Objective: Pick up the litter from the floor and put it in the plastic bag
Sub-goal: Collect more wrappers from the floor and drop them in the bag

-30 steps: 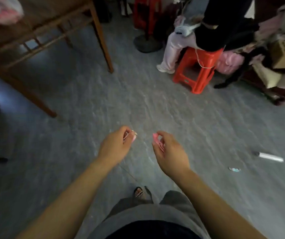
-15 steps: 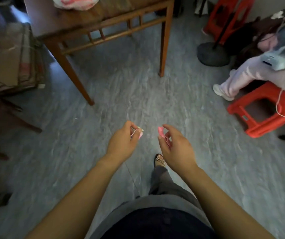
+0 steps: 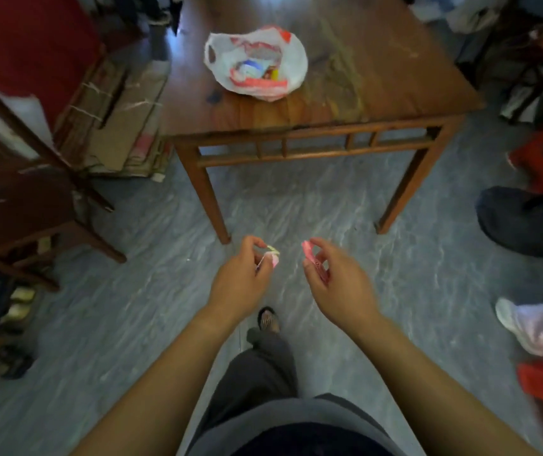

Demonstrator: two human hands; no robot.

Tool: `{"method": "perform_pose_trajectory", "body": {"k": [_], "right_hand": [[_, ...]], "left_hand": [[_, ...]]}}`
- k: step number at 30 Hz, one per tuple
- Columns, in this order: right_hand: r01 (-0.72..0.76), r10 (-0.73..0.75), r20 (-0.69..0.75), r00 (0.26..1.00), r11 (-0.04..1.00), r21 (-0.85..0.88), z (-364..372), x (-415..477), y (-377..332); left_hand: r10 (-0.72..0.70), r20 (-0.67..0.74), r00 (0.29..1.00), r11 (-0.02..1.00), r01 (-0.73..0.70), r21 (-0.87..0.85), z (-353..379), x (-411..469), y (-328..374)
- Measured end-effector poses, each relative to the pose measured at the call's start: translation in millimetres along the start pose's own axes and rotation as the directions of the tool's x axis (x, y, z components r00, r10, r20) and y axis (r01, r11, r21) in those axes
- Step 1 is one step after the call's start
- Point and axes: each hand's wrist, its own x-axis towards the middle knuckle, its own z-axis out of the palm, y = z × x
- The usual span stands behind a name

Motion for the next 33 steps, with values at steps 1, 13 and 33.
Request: {"method": "perform_pose_trajectory", "body": {"k": [1, 13, 33], "right_hand": [[0.026, -0.026, 0.019, 0.999, 1.0, 0.002, 3.7, 27.4, -0.7], [0.1, -0.099, -0.008, 0.995, 0.994, 0.051, -13.8, 325.5, -13.1], [0.139, -0.151, 0.223, 0.963, 0.988, 0.068, -41.5, 664.5, 61.8]], "left_hand": [[-0.007, -0.022, 1.0, 1.0, 0.007, -0.004, -4.2, 24.0, -1.2], [0.004, -0.063, 0.998, 0.994, -0.011, -0.11, -75.3, 324.4, 21.1], [-0.211, -0.215, 0.953, 0.977, 0.209, -0.031, -51.4, 622.5, 62.0]]}}
